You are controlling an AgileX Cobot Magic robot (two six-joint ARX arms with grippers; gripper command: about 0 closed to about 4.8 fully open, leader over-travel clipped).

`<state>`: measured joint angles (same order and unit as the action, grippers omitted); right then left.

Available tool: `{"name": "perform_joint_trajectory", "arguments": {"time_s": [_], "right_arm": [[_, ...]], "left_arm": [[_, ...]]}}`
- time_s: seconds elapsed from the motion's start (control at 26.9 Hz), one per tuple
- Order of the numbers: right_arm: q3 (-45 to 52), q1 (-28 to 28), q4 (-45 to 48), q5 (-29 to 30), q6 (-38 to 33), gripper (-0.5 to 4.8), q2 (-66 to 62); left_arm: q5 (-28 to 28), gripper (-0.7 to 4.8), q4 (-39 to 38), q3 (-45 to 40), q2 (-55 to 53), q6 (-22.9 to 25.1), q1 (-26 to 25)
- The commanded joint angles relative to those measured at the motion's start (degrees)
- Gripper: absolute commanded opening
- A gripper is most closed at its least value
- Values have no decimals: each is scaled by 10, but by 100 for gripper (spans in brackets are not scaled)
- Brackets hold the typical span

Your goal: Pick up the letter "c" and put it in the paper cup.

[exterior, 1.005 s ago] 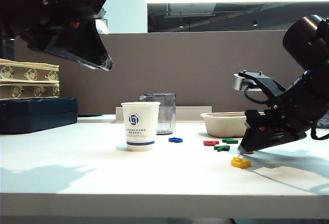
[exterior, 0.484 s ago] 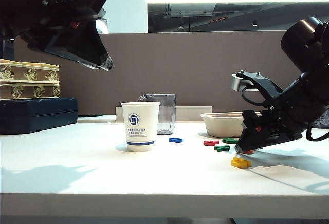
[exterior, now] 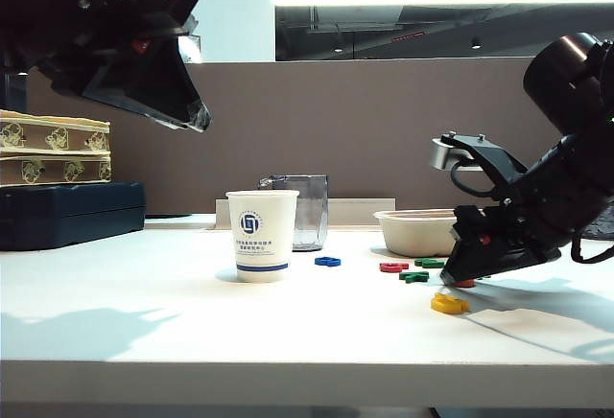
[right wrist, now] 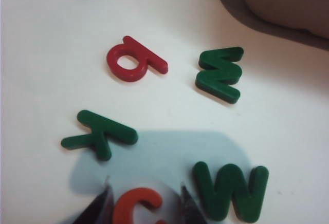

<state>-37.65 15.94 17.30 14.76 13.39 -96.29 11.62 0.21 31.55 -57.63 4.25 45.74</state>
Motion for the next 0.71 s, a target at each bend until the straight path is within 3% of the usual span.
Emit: {"name": "perform_joint_trajectory", "arguments": {"time_s": [0.04,0.3,0.71], "right_arm": [[6,1,-44,-10,1,144,-6],[6,1,-38,-11,1,116,-3],[6,1,-38,-11,1,116,32]], "left_arm": [[2,97,7,1,1,-2,0],[2,97,7,1,1,-2,0],[2,97,7,1,1,-2,1]]}}
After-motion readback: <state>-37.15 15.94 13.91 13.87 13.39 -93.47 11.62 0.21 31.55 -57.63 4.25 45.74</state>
